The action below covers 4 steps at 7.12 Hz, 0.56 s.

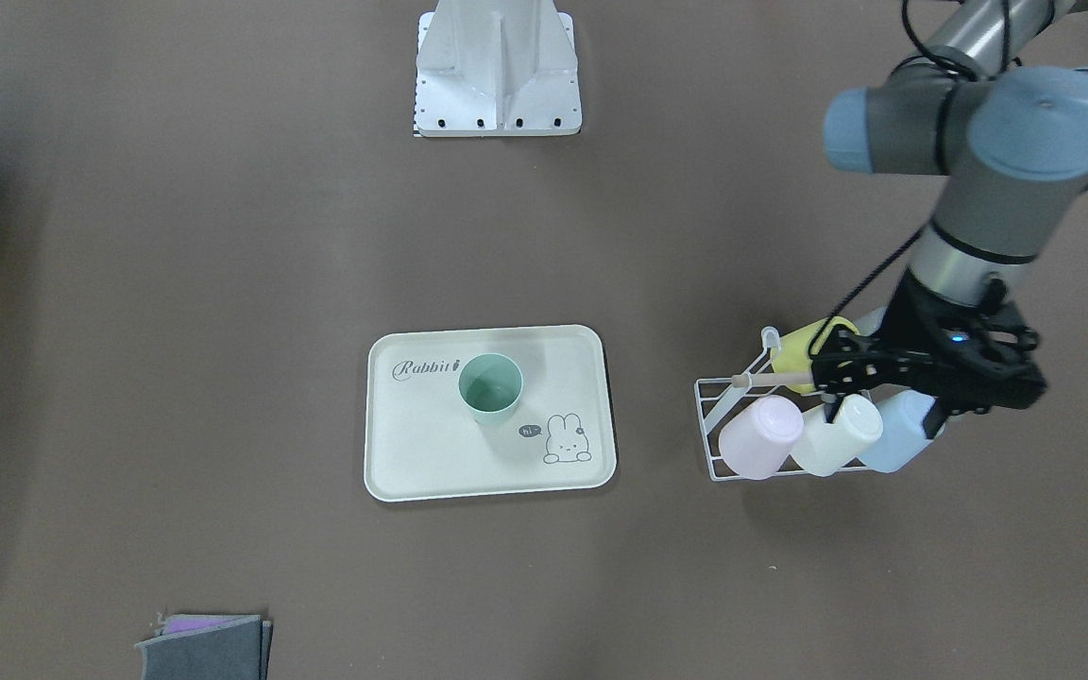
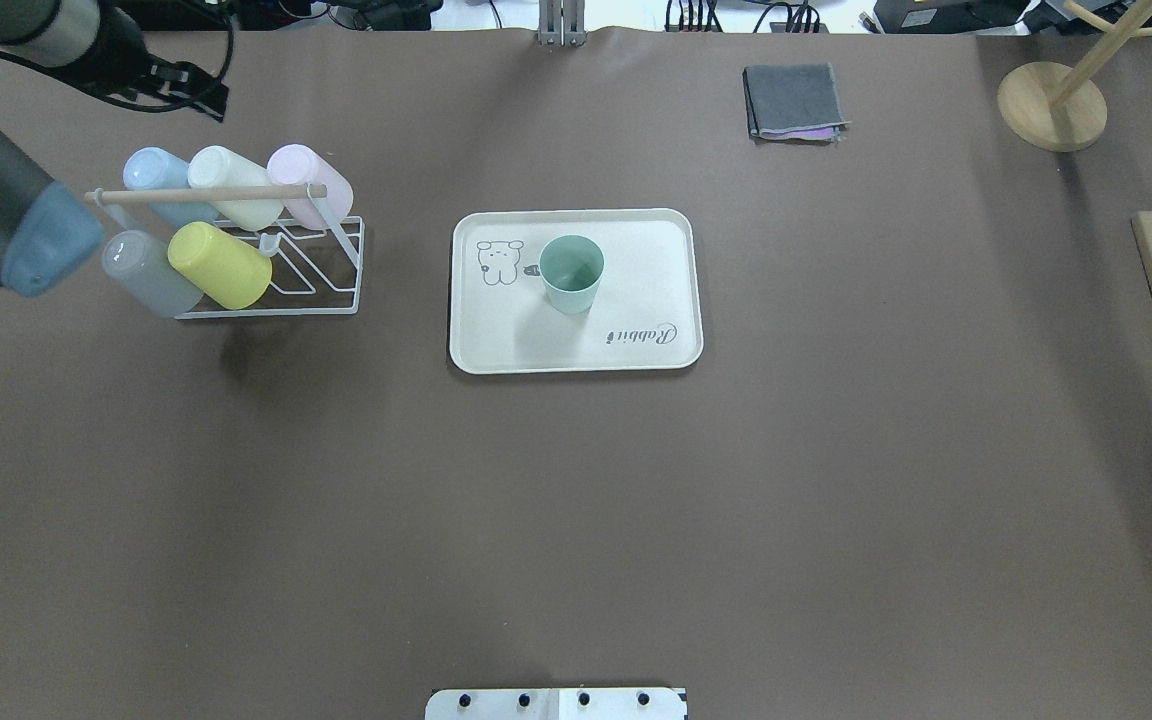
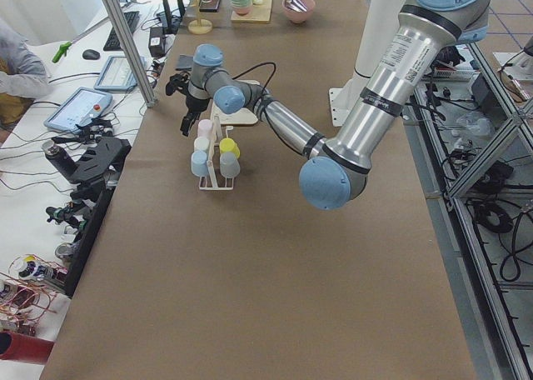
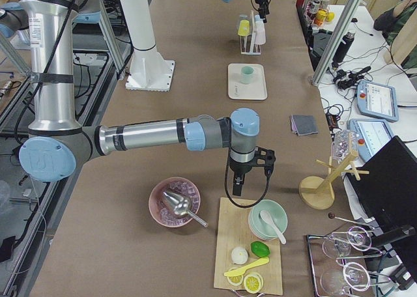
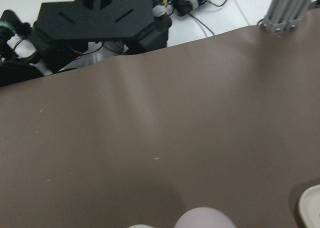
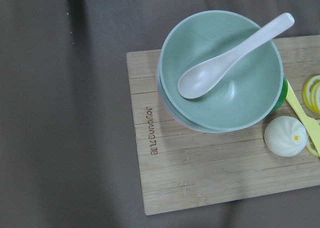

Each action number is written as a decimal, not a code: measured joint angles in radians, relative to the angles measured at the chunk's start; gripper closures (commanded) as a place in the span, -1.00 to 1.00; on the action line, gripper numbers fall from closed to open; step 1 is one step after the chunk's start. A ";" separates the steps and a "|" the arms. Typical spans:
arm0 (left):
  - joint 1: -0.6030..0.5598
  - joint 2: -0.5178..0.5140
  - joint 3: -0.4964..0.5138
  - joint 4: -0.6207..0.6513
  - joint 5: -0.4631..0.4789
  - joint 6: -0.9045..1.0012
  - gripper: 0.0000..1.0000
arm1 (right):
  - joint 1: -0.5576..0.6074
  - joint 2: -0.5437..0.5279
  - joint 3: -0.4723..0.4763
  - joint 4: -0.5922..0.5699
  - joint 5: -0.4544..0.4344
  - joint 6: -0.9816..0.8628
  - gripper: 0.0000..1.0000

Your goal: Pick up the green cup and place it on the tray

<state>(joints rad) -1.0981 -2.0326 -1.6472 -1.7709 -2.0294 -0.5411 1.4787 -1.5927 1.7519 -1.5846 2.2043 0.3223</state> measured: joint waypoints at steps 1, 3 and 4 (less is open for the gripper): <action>-0.065 0.059 -0.005 0.029 -0.071 0.074 -0.98 | 0.000 0.000 0.000 0.000 0.000 0.000 -1.00; -0.175 0.204 -0.022 0.046 -0.155 0.122 -0.98 | 0.000 0.000 0.001 0.000 0.000 -0.001 -1.00; -0.220 0.280 -0.043 0.050 -0.175 0.127 -0.98 | 0.000 0.000 0.001 0.000 0.000 -0.001 -1.00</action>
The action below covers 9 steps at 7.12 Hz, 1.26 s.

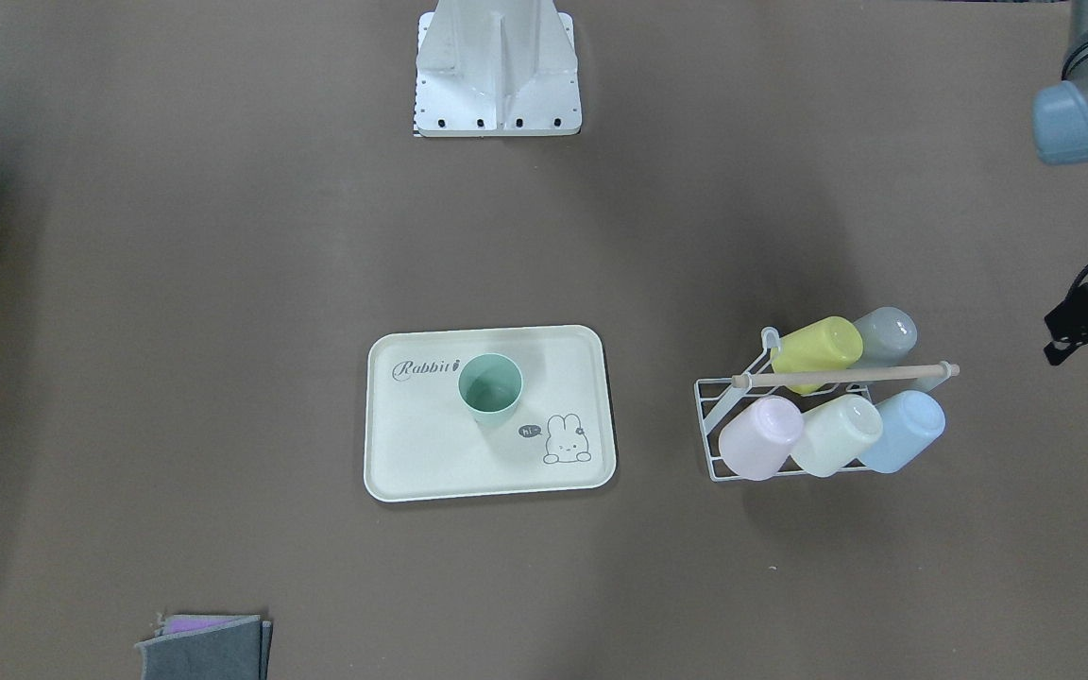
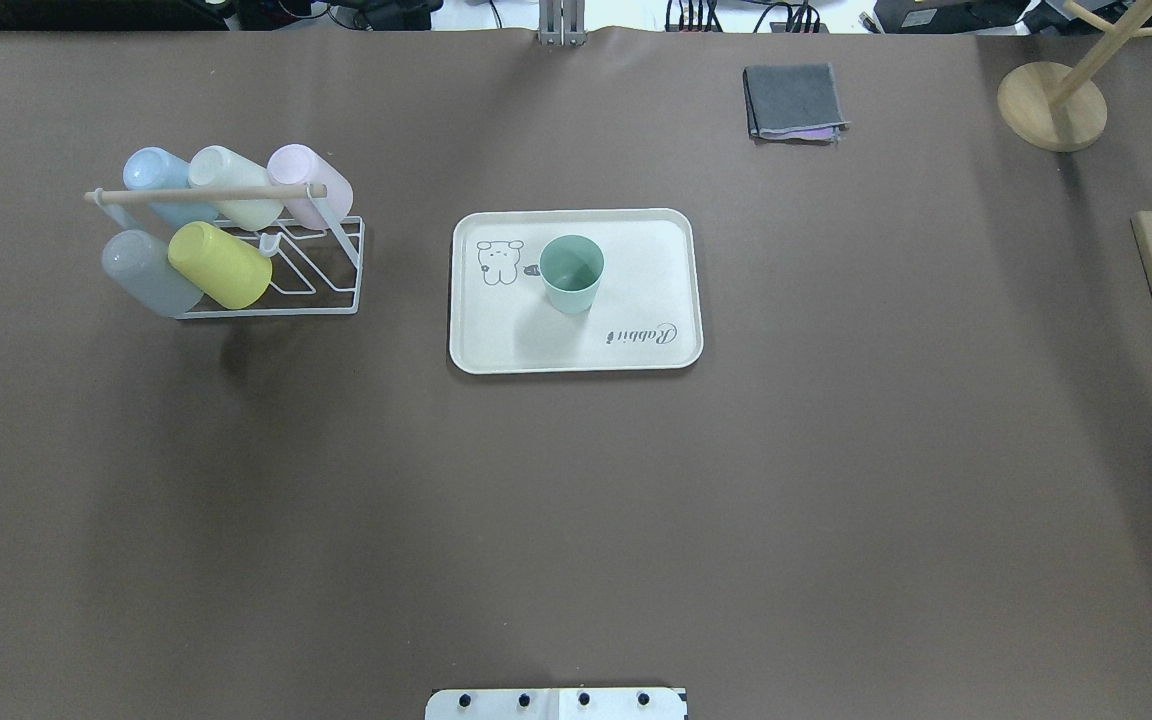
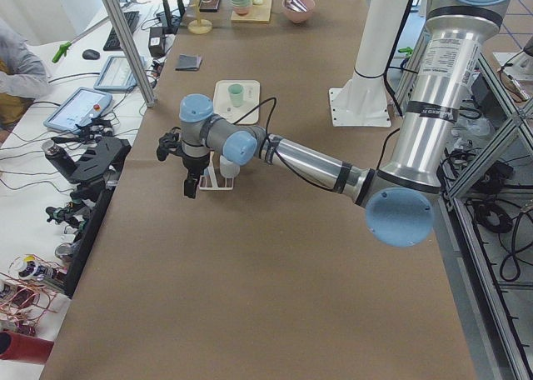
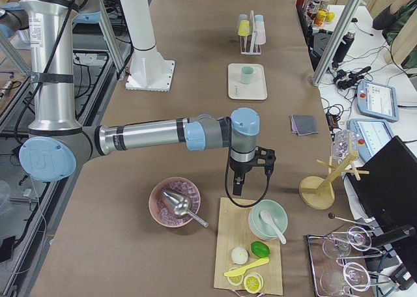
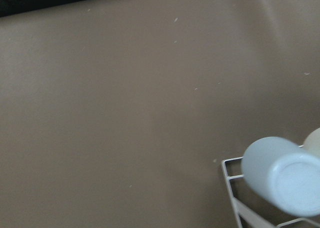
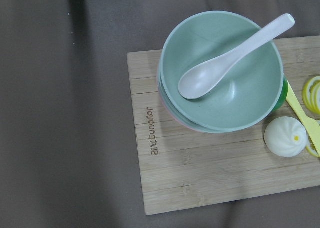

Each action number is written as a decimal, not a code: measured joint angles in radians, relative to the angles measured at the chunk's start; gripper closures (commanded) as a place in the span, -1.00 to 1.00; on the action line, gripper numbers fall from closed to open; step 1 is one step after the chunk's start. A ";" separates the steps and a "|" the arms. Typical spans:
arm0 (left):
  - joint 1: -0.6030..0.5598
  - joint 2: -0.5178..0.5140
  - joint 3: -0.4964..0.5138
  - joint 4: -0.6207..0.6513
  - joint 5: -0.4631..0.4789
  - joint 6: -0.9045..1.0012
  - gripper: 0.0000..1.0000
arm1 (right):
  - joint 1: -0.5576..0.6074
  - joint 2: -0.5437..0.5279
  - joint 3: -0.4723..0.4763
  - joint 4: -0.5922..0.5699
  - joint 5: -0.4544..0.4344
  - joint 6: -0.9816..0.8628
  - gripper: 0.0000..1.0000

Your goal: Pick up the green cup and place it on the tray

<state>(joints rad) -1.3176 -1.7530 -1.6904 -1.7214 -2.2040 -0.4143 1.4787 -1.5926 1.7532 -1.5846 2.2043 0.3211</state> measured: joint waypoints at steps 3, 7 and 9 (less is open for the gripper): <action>-0.089 0.192 -0.025 0.013 -0.070 0.093 -0.98 | 0.000 0.000 -0.001 0.000 -0.001 -0.003 -1.00; -0.187 0.318 -0.028 0.071 -0.237 0.197 -0.97 | 0.000 0.000 -0.003 0.000 -0.002 -0.004 -1.00; -0.196 0.359 -0.044 0.108 -0.261 0.243 -0.97 | 0.000 0.000 -0.003 0.000 -0.002 -0.003 -1.00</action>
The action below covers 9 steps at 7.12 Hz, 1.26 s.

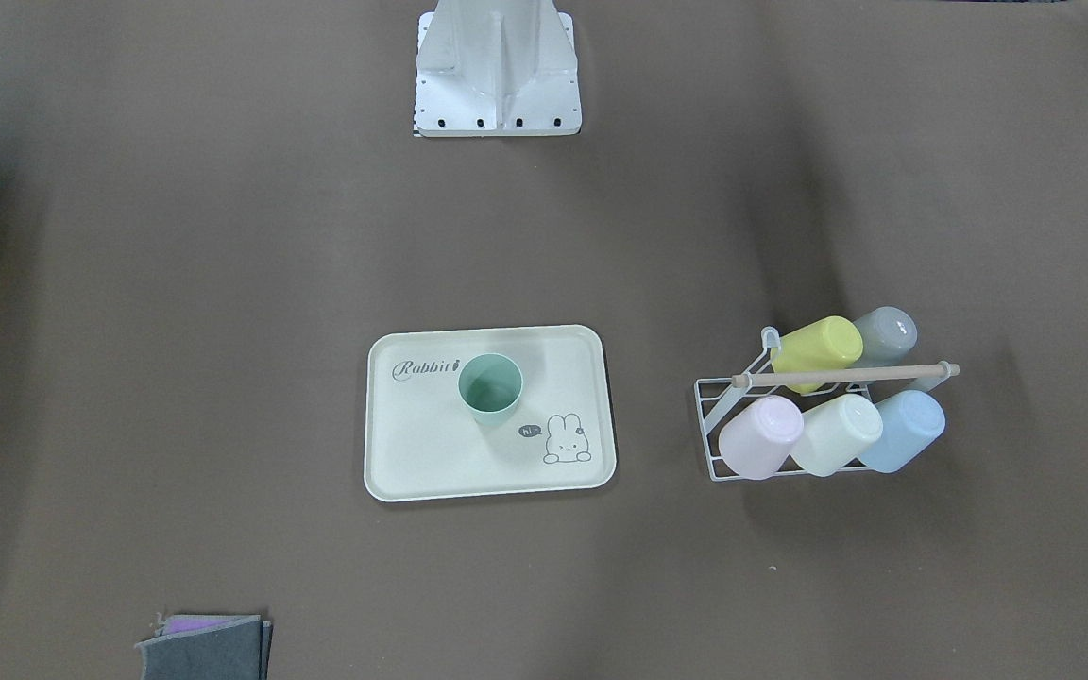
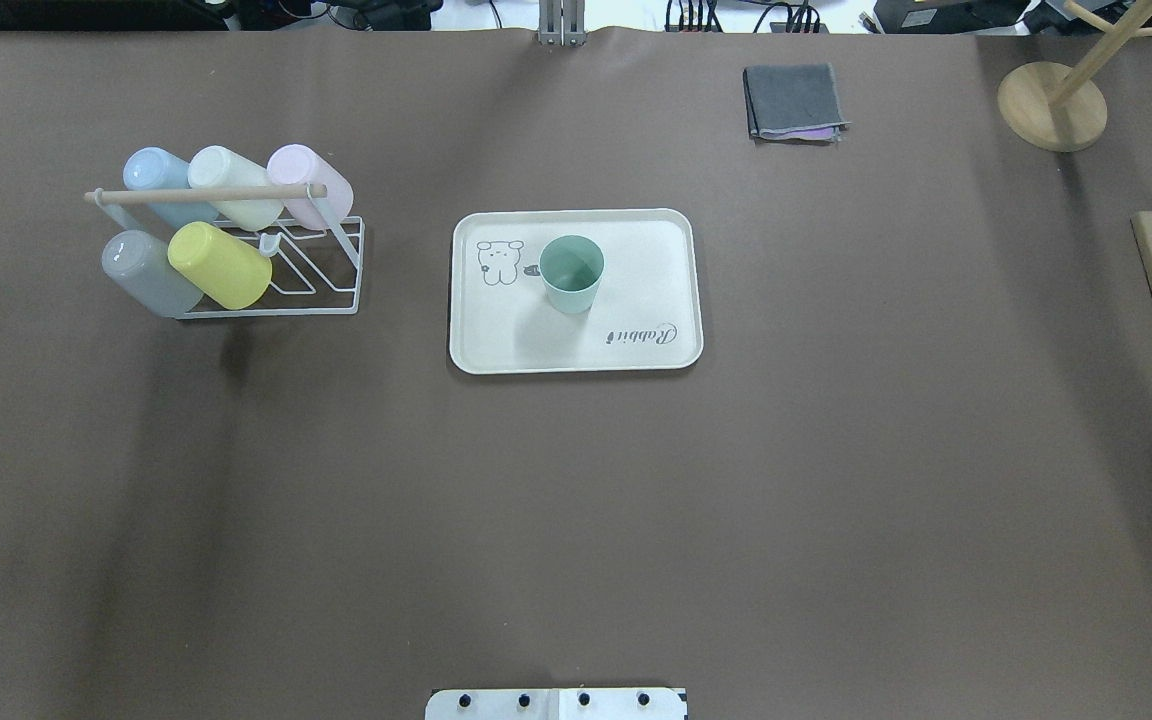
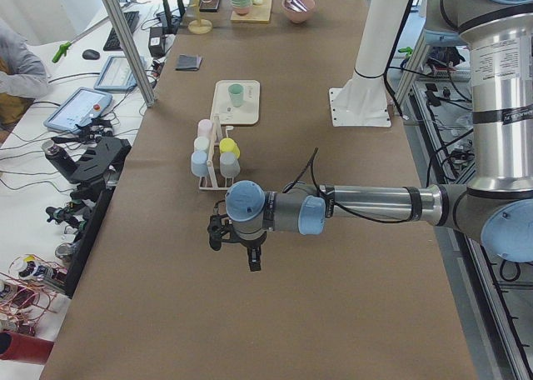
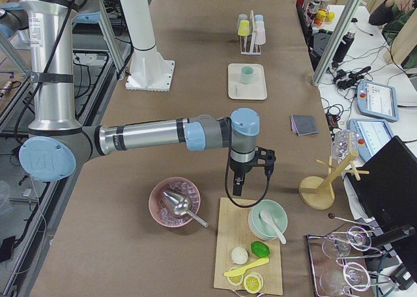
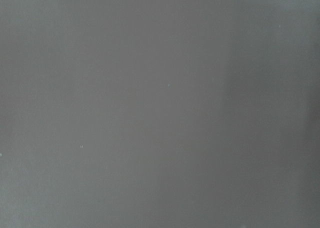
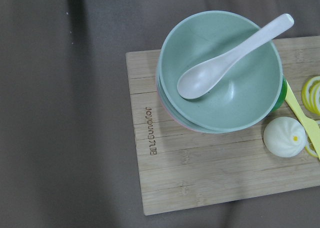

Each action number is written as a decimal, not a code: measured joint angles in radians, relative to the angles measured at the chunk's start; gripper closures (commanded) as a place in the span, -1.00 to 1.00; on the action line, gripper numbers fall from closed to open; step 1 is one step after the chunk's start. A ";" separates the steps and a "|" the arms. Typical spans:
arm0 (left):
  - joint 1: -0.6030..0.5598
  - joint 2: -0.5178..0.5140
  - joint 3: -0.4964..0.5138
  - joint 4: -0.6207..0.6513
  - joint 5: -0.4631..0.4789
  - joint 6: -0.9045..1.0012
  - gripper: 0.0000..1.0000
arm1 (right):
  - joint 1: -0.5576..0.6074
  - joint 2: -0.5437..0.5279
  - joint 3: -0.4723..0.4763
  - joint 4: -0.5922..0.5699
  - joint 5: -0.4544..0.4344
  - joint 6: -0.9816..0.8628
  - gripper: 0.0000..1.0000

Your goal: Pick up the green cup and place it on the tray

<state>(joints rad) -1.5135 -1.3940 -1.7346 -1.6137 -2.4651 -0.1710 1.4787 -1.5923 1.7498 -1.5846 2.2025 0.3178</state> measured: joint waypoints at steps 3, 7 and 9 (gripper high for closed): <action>-0.017 -0.001 -0.033 0.196 0.018 0.194 -0.97 | 0.000 0.000 -0.001 0.000 0.000 0.002 -1.00; -0.072 0.002 -0.033 0.237 0.122 0.356 -0.97 | 0.000 0.001 -0.001 0.000 -0.001 0.003 -1.00; -0.099 -0.001 -0.034 0.234 0.125 0.363 -0.97 | 0.000 0.000 -0.001 0.000 -0.001 0.003 -1.00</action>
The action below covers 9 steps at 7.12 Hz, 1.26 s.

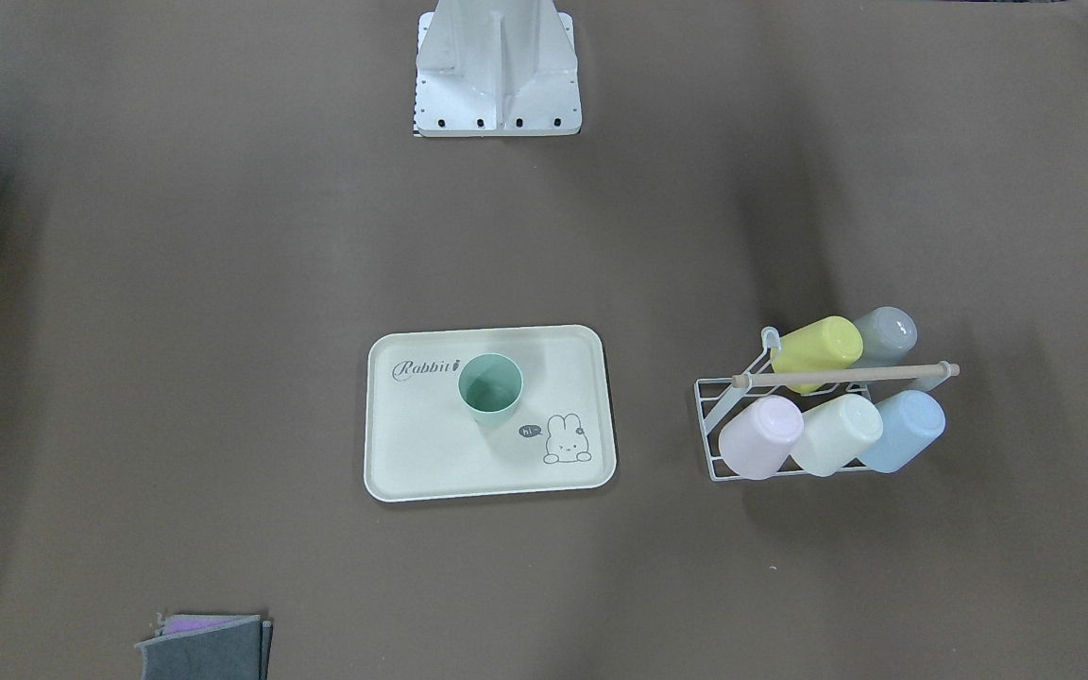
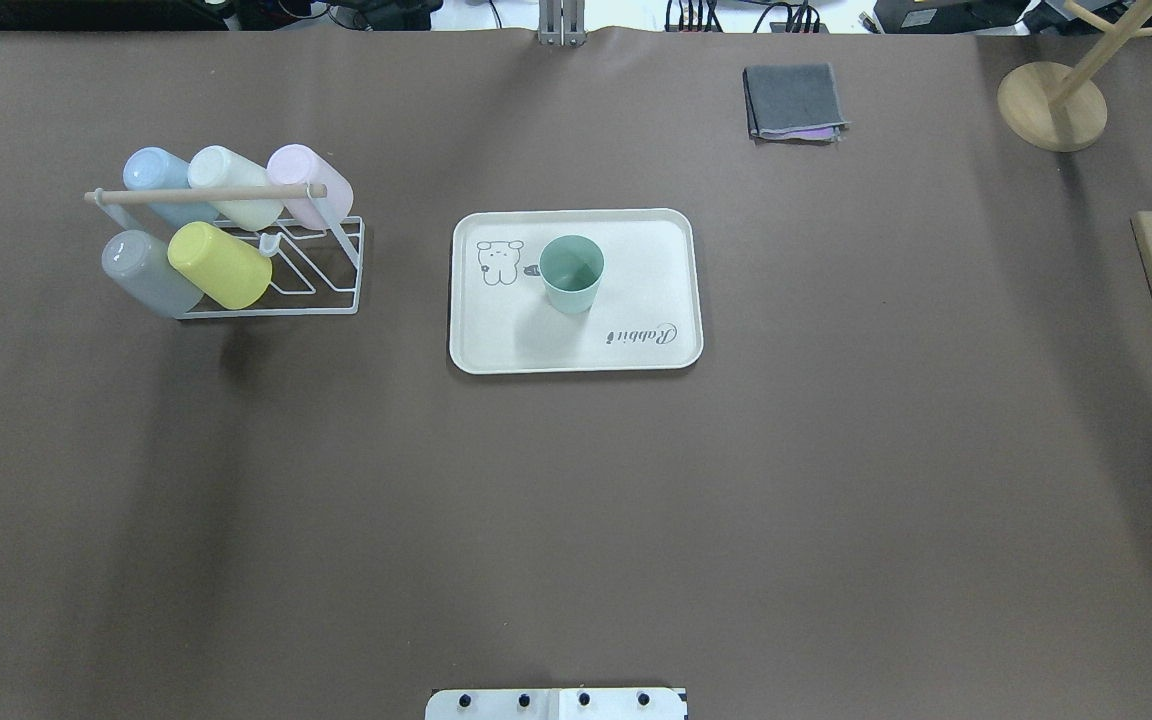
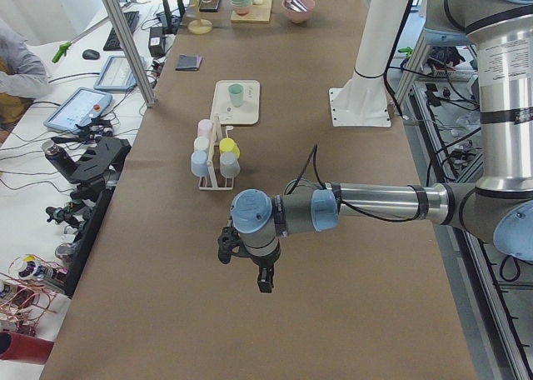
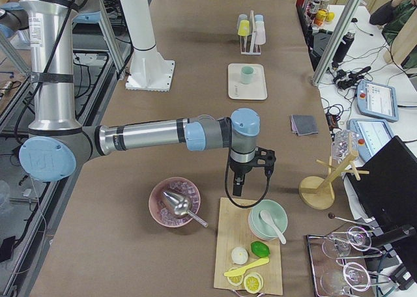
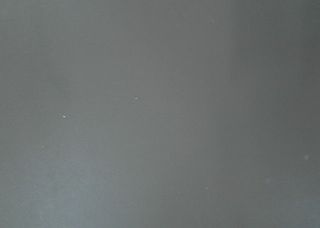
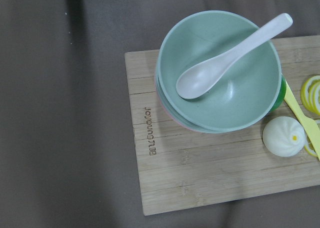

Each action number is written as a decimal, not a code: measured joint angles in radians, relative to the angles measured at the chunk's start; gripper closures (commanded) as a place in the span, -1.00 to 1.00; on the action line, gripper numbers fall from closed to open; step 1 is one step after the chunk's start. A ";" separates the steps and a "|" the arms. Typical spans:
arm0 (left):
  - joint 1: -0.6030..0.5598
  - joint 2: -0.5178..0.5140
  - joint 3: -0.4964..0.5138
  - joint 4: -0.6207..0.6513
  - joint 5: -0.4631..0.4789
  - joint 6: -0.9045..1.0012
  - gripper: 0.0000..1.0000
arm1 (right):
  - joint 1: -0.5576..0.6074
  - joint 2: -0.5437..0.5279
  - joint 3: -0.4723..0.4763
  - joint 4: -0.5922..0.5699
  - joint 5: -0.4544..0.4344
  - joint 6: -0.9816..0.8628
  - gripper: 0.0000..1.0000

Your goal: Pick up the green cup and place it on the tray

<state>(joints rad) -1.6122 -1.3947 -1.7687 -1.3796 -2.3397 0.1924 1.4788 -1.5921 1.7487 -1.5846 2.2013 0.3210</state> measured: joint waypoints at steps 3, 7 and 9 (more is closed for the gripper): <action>-0.024 -0.001 -0.001 -0.009 -0.003 0.006 -0.97 | 0.000 0.000 0.000 0.000 0.000 0.001 -1.00; -0.025 -0.006 0.001 -0.009 0.002 0.004 -0.97 | 0.000 0.000 0.000 0.000 0.001 0.002 -1.00; -0.025 -0.010 -0.001 -0.011 0.002 0.003 -0.97 | 0.000 0.000 0.000 0.000 0.002 0.003 -1.00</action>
<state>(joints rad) -1.6368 -1.4042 -1.7696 -1.3905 -2.3381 0.1953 1.4787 -1.5922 1.7489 -1.5846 2.2031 0.3236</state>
